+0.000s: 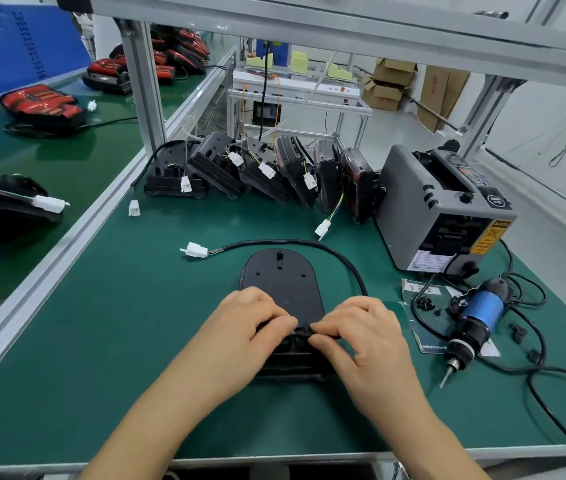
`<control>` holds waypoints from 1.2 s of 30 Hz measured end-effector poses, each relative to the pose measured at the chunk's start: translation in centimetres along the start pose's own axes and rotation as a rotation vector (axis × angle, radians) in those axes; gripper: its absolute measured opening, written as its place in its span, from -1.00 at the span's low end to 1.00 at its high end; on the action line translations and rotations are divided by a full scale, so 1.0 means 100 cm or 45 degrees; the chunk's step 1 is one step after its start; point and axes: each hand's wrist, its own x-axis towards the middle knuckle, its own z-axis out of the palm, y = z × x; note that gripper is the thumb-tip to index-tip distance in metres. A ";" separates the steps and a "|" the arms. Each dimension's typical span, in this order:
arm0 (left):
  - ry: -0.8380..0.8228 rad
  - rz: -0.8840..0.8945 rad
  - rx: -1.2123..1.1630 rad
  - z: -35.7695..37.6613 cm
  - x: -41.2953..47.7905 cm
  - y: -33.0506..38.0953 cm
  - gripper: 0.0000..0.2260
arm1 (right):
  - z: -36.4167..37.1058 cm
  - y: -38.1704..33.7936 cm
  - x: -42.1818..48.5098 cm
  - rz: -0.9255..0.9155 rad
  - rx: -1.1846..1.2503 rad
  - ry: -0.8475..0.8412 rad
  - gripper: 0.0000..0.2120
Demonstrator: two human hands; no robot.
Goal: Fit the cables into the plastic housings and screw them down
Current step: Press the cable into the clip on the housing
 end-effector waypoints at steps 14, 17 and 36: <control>-0.261 -0.147 -0.011 -0.002 0.011 0.013 -0.87 | 0.011 0.018 -0.003 -0.460 -0.179 0.267 -0.89; -0.235 -0.178 -0.134 -0.002 0.009 0.014 -0.88 | 0.011 0.018 -0.003 -0.461 -0.134 0.264 -0.86; 0.078 -0.282 -0.303 0.014 -0.003 0.022 -0.86 | -0.034 0.041 0.014 0.231 0.173 -0.154 -0.92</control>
